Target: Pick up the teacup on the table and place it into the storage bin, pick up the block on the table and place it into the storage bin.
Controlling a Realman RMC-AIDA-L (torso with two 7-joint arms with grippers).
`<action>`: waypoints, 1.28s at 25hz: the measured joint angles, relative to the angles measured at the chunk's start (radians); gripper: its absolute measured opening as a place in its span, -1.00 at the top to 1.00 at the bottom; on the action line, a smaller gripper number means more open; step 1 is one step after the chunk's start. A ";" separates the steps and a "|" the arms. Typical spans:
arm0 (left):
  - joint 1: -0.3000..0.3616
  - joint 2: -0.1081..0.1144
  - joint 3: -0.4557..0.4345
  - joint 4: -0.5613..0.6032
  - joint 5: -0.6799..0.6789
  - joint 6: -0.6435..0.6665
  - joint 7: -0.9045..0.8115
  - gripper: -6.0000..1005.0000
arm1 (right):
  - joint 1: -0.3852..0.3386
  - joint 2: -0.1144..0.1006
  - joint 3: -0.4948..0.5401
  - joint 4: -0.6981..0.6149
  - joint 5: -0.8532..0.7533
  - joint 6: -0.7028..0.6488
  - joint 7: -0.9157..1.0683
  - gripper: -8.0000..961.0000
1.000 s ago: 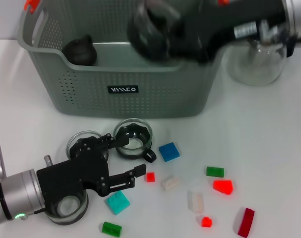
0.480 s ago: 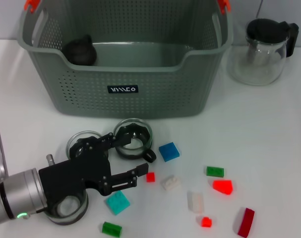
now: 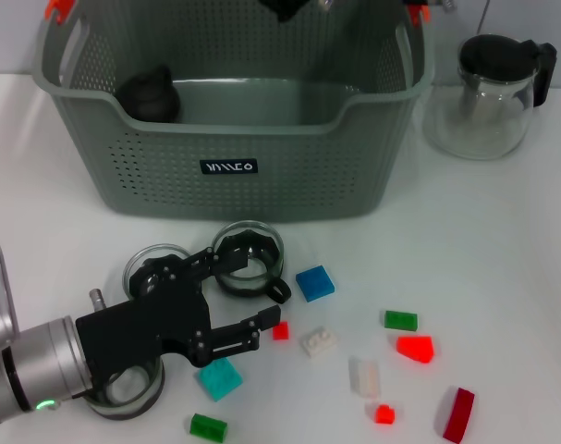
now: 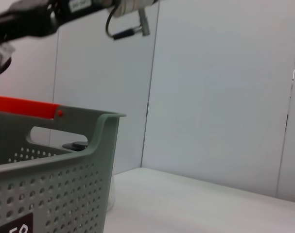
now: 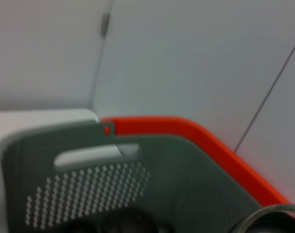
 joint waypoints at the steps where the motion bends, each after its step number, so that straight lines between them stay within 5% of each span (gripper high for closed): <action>1: 0.000 0.000 0.000 -0.001 0.000 0.000 0.000 -0.50 | 0.007 0.001 -0.013 0.034 0.000 0.032 -0.015 0.87; 16: -0.007 0.000 0.000 -0.021 -0.002 -0.008 0.011 -0.49 | 0.051 -0.014 -0.027 0.267 -0.003 0.184 -0.102 0.87; 32: -0.007 0.001 -0.002 -0.022 -0.010 -0.009 0.011 -0.48 | 0.037 -0.003 -0.027 0.299 -0.014 0.209 -0.107 0.87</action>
